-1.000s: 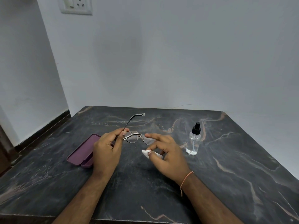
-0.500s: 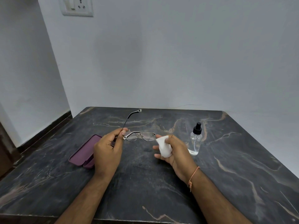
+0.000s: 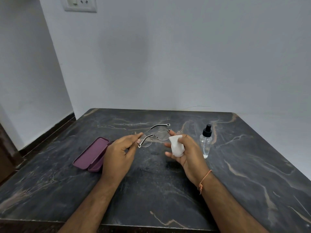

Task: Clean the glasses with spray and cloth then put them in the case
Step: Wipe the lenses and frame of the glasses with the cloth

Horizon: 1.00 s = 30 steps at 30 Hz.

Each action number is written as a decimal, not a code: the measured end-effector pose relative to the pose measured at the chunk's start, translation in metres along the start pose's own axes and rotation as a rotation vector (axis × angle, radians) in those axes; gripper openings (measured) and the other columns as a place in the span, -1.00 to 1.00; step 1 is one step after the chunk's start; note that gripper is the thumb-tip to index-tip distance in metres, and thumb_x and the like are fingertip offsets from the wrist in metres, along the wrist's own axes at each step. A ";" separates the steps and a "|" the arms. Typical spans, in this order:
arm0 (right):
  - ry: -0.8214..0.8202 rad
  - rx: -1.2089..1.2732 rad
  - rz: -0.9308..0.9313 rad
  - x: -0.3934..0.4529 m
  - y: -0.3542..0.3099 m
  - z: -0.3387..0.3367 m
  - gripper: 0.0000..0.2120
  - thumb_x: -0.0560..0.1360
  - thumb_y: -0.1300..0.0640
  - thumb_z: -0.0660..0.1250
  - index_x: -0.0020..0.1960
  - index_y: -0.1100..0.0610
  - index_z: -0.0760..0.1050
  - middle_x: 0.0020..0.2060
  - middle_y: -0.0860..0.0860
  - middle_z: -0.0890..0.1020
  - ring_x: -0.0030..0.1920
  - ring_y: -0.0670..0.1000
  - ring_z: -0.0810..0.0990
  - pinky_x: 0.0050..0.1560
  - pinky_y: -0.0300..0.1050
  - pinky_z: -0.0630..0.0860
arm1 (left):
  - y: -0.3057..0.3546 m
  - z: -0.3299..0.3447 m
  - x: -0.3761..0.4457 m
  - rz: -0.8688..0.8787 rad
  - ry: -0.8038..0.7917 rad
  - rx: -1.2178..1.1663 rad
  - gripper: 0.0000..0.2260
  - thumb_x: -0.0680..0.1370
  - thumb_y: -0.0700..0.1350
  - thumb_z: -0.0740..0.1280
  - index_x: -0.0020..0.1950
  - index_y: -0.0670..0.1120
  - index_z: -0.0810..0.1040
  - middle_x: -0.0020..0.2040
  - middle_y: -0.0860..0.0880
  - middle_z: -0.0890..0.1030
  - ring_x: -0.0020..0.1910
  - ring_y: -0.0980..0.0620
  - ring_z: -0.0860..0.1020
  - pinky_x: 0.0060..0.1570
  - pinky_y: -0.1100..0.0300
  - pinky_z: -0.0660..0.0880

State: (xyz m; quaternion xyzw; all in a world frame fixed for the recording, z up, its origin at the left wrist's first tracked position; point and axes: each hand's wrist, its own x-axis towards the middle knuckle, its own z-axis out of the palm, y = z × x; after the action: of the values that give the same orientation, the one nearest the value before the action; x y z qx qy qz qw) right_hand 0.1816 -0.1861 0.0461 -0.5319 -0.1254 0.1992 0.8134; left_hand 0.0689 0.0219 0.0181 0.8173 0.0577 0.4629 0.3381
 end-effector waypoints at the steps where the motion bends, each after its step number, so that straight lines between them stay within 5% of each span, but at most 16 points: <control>1: 0.002 0.000 -0.005 0.000 0.000 0.000 -0.69 0.72 0.20 0.16 0.36 0.34 0.47 0.32 -0.09 0.71 0.34 0.33 0.63 0.24 0.34 0.61 | -0.001 0.000 0.000 0.001 -0.015 0.007 -0.74 0.68 -0.15 0.49 0.35 0.02 0.75 0.23 0.15 0.77 0.24 0.23 0.71 0.24 0.04 0.70; 12: 0.056 -0.051 -0.075 -0.003 -0.003 -0.001 -0.70 0.73 0.16 0.11 0.35 0.27 0.48 0.27 -0.09 0.73 0.25 0.21 0.66 -0.07 0.11 0.70 | -0.004 0.001 0.001 -0.014 -0.129 0.105 -0.74 0.67 -0.11 0.49 0.35 0.07 0.75 0.18 0.21 0.76 0.17 0.20 0.70 0.17 0.07 0.70; 30: 0.091 -0.012 -0.053 -0.005 -0.008 0.004 -0.69 0.74 0.12 -0.01 0.18 0.11 0.51 0.23 -0.03 0.76 0.12 0.13 0.61 -0.18 0.01 0.56 | -0.011 0.006 0.000 -0.099 -0.154 0.013 -0.77 0.64 -0.11 0.53 0.29 0.06 0.78 0.12 0.24 0.76 0.14 0.24 0.71 0.20 0.10 0.70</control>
State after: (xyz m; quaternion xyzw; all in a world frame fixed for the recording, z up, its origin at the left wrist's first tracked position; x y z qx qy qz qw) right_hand 0.1769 -0.1885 0.0550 -0.5416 -0.1035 0.1525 0.8202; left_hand 0.0761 0.0268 0.0091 0.8488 0.0746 0.3809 0.3589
